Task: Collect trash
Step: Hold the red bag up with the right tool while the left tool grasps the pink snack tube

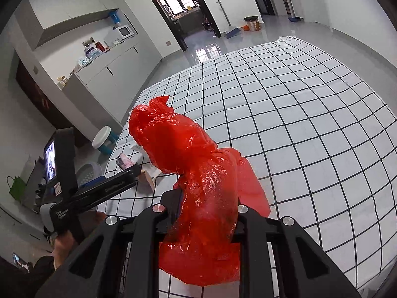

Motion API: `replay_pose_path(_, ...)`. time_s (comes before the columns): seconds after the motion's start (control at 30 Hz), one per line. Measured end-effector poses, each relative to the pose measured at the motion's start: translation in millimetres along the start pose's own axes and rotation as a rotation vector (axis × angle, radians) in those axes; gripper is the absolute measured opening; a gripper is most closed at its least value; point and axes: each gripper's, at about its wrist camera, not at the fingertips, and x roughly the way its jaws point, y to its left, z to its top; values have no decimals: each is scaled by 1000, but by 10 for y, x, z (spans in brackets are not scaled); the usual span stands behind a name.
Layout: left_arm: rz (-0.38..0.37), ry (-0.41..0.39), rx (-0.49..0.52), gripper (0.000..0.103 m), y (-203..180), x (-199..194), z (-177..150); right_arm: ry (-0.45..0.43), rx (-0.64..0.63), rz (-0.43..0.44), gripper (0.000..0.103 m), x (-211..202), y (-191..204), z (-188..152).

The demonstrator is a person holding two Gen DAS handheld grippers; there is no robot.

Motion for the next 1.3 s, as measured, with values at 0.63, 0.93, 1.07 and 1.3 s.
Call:
replay_pose_path(0.63,35,18,-19,96,222,-63,-135,-10,0,12,21,-49,-4,-21)
replay_pose_path(0.93,35,-2,-42,96,26,-32,109,-4,-1,11,21,-38,-15,-22)
replay_pose_path(1.07,90,16,-33,96,-38,76,129,-2,3,11,21,-31,-26,-5)
replay_pose_path(1.3,124,43,-24,96,93,75,8,-3,4,17,21,-42,-34,-3)
